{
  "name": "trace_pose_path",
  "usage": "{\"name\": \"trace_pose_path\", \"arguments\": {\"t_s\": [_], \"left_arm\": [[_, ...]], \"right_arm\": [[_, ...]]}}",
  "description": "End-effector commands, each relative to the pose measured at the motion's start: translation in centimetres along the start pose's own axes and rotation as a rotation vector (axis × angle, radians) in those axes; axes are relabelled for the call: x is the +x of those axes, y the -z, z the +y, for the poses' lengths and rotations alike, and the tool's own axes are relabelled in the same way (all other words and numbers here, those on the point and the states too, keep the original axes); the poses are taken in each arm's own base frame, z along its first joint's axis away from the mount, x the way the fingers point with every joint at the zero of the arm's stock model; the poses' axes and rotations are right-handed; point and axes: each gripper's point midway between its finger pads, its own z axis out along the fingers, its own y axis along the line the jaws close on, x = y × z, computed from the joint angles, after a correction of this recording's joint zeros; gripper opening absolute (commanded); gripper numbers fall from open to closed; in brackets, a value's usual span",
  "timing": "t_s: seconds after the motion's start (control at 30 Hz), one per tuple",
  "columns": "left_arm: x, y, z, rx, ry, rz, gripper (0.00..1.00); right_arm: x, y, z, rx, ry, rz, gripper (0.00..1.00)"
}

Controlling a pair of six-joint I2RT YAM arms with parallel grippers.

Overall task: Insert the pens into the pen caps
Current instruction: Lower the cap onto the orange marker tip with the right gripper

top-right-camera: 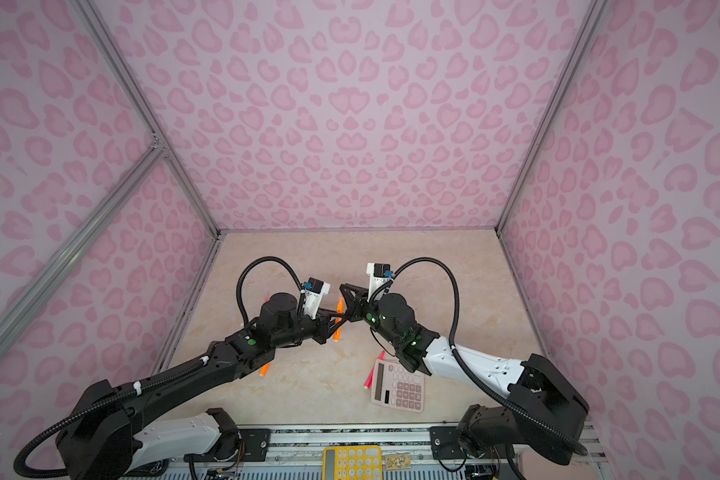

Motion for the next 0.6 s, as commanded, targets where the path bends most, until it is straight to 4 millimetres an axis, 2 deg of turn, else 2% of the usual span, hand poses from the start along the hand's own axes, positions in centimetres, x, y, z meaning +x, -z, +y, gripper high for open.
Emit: {"name": "trace_pose_path", "arguments": {"t_s": [0.0,0.4,0.57], "left_arm": [[-1.1,0.7,0.1,-0.023,-0.030,-0.053,0.03],[-1.8,2.8,0.0,-0.054,-0.064,-0.094,0.03],[-2.0,3.1,-0.5,-0.033,-0.064,-0.108,0.03]], "right_arm": [[-0.2,-0.2,0.6,-0.021,0.005,-0.007,0.00],[0.3,-0.6,1.7,-0.070,-0.005,0.030,0.00],[0.2,-0.4,2.9,-0.134,0.003,0.034,0.00]]}}
